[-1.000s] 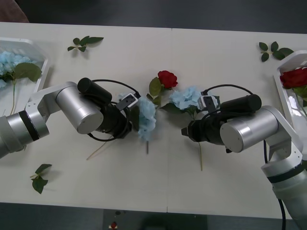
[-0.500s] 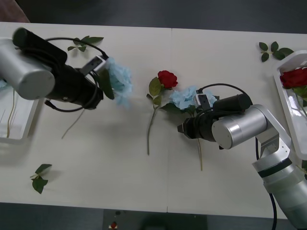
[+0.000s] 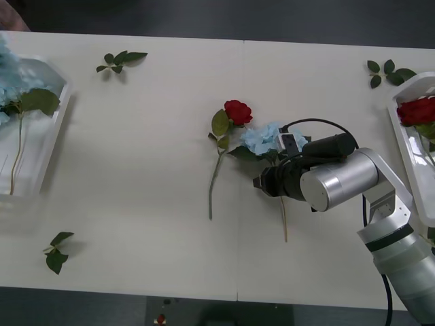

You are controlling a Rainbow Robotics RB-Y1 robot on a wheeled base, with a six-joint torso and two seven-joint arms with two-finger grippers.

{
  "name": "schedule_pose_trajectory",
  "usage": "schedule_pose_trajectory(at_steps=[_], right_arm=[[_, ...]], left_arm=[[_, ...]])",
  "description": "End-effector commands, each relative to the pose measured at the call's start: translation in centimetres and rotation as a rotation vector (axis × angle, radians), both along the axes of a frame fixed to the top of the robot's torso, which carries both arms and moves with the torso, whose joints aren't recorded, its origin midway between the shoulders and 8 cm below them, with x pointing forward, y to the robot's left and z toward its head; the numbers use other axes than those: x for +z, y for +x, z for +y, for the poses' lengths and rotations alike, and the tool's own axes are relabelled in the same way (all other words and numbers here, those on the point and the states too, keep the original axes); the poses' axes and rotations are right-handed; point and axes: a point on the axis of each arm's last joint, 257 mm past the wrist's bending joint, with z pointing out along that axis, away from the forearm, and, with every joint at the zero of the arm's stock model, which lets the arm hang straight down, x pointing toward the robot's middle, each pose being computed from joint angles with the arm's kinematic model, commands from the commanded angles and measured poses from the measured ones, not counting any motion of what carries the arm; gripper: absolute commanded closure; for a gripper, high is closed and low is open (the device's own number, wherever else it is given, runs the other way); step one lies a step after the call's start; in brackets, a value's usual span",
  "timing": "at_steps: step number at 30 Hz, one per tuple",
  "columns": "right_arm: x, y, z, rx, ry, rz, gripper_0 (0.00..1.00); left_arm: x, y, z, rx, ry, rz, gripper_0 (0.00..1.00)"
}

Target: Put the red flowers into the right box and the blue flowers into the left box

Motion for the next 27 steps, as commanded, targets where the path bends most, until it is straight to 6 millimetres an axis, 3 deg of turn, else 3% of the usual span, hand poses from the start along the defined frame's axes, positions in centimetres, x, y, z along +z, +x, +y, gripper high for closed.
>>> schedule_pose_trajectory(at_steps=[1, 3, 4, 8, 9, 10, 17, 19, 27], right_arm=[[-0.7, -0.4, -0.3, -0.031, -0.014, 0.033, 0.0], [-0.8, -0.5, -0.5, -0.036, -0.021, 0.039, 0.04], [-0.9, -0.5, -0.7, -0.04, -0.026, 0.043, 0.11], [-1.1, -0.7, -1.0, -0.048, -0.037, 0.052, 0.69], [-1.2, -0.8, -1.2, -0.052, -0.04, 0.057, 0.91], [-1.3, -0.9, -1.1, -0.052, -0.041, 0.061, 0.97], [-1.2, -0.8, -1.2, -0.057, -0.038, 0.06, 1.0], [-0.9, -0.6, -1.1, -0.055, -0.04, 0.053, 1.0], [2.5, 0.8, -1.3, -0.045, -0.035, -0.021, 1.0]], left_arm=[[-1.7, -1.5, 2.7, 0.063, 0.03, 0.016, 1.0], [-2.3, -2.0, 3.7, 0.081, 0.043, 0.025, 1.0], [-2.7, -2.3, 4.2, 0.091, 0.049, 0.031, 1.0], [-3.6, -2.6, 5.3, 0.115, 0.044, 0.039, 1.0], [-3.8, -2.7, 5.8, 0.123, 0.043, 0.042, 1.0], [-3.9, -2.6, 6.1, 0.127, 0.043, 0.038, 0.92], [-3.8, -2.4, 6.1, 0.119, 0.045, 0.03, 0.15], [-3.8, -2.2, 5.8, 0.111, 0.035, 0.016, 0.0], [-2.6, -0.8, 3.6, 0.057, -0.06, -0.064, 0.0]])
